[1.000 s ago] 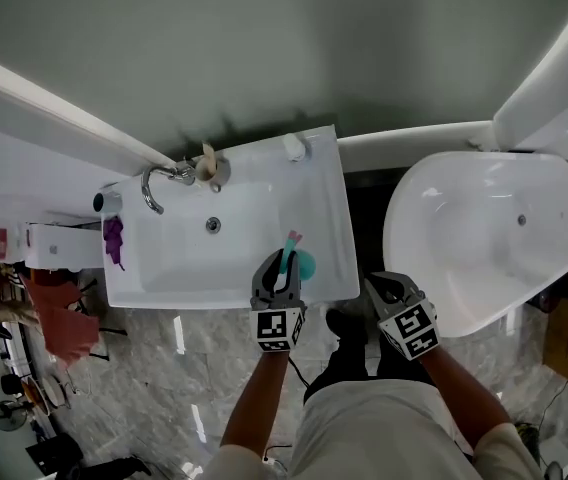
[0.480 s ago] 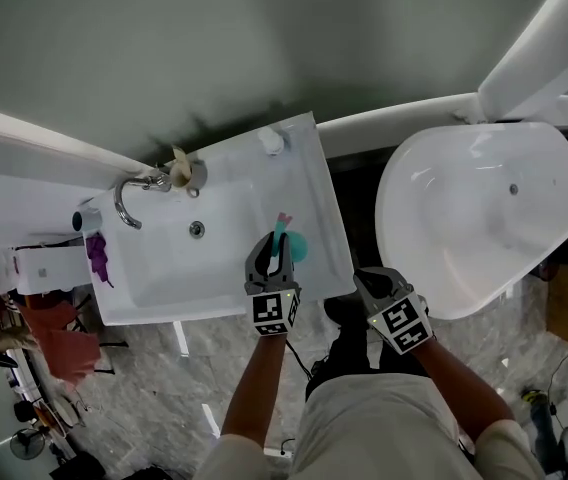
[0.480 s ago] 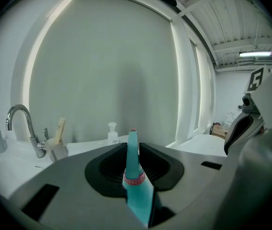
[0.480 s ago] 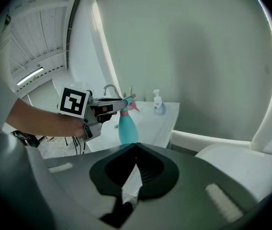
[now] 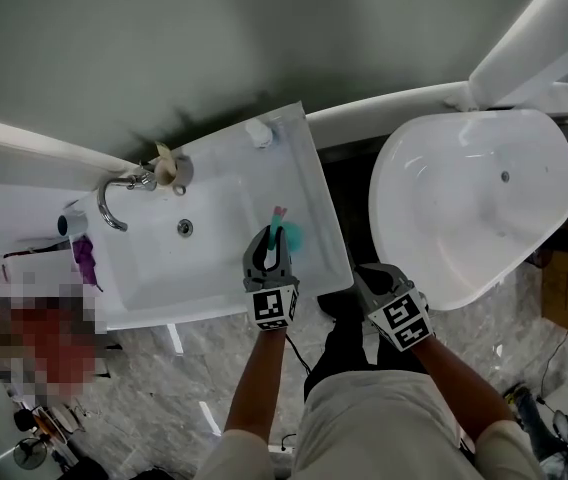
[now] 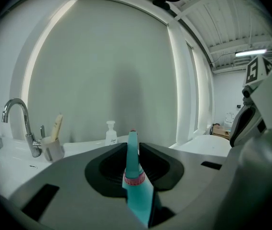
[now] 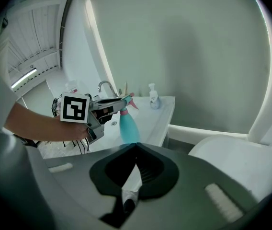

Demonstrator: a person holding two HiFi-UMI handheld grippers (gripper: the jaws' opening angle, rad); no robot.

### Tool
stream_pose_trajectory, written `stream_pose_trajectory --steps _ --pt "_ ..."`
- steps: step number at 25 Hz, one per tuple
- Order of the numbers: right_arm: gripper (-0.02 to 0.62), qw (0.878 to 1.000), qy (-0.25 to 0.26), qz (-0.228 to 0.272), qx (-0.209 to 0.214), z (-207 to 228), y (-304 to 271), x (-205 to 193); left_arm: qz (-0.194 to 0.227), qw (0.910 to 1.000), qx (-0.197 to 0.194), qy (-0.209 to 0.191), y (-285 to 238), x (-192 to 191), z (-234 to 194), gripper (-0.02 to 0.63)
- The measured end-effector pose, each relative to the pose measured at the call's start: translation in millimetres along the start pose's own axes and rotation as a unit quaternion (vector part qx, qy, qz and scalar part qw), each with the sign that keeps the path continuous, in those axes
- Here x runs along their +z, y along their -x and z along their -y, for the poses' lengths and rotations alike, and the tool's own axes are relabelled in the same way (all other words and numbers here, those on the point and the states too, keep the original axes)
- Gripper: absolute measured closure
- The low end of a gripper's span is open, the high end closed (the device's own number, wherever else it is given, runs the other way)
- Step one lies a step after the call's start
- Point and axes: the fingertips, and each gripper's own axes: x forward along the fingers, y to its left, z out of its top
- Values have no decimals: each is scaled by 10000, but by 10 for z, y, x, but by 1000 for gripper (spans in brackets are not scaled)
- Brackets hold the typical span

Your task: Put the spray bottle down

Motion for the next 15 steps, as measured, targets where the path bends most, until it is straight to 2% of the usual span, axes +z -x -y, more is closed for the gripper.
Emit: stream_pose_trajectory --steps 10,15 --pt "584 9999 -49 -92 -30 9 38 -63 -130 9996 8 -253 76 -79 60 518" --pt "584 10000 -32 -16 -39 13 73 -33 -112 9994 11 -335 100 17 71 499"
